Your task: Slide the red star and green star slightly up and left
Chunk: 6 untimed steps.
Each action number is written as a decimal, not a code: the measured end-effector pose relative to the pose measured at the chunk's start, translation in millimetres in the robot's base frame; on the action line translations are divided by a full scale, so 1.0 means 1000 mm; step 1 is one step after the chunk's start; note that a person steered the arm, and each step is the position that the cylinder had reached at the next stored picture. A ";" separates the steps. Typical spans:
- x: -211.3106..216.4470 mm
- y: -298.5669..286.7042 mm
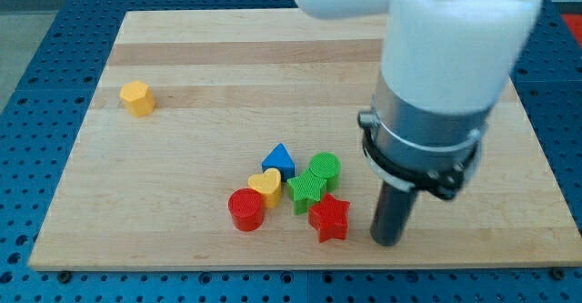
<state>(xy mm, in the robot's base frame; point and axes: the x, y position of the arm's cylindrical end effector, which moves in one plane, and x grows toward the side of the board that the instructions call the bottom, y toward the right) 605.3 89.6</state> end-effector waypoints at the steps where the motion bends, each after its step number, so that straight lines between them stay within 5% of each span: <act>1: 0.013 0.002; 6: -0.024 -0.034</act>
